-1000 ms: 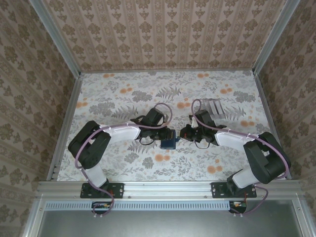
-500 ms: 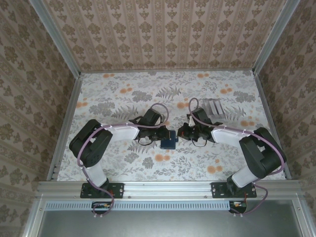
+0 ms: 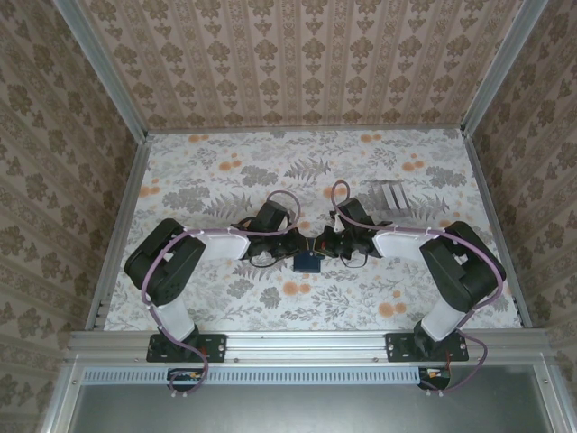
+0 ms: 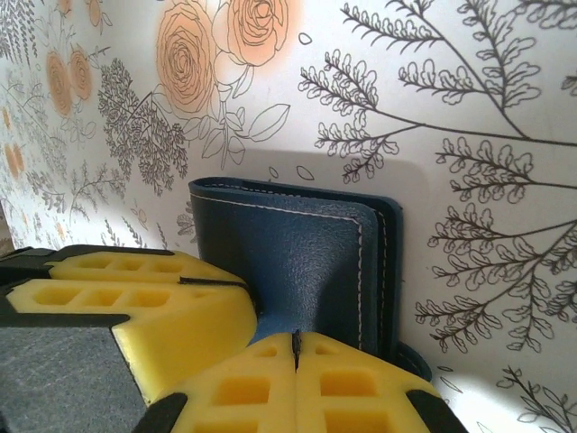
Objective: Put the credit cards into the card holder
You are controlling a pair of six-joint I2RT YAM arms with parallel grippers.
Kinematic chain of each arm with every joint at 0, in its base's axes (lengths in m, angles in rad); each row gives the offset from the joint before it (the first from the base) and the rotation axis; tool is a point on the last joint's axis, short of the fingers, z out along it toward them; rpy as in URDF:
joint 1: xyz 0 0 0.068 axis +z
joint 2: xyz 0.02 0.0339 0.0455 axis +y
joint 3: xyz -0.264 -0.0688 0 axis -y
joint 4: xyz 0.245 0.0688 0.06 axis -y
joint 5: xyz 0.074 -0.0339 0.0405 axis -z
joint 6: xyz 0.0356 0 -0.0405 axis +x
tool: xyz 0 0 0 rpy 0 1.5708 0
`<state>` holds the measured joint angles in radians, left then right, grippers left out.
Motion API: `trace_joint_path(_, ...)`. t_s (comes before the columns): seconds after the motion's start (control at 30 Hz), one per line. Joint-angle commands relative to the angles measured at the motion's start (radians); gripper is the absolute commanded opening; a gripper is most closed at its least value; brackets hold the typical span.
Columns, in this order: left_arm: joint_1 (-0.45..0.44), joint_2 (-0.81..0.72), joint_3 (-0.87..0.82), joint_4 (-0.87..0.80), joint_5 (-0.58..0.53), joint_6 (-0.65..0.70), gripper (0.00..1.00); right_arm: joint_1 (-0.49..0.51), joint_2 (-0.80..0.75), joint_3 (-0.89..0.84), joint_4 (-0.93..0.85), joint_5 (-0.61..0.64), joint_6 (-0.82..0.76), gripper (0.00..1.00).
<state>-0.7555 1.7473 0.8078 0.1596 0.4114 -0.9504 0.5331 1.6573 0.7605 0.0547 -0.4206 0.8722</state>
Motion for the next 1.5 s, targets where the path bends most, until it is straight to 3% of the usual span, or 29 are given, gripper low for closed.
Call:
trace_joint_path(0.0,0.006,0.0,-0.033,-0.022,-0.022,-0.023,0.13,0.007,0.021,0.025,0.015,-0.018,0.022,0.0)
trace_joint_path(0.37,0.022,0.011,-0.048,0.012,0.0,-0.044,0.13,0.011,0.039,0.056,0.027,-0.053,0.034,0.0)
trace_joint_path(1.2,0.045,0.036,-0.072,0.036,0.013,-0.079,0.13,0.042,0.004,-0.005,-0.015,0.004,-0.075,0.0)
trace_joint_path(1.47,0.045,0.046,-0.076,0.056,0.021,-0.096,0.13,0.074,0.054,-0.013,0.076,0.011,-0.051,0.0)
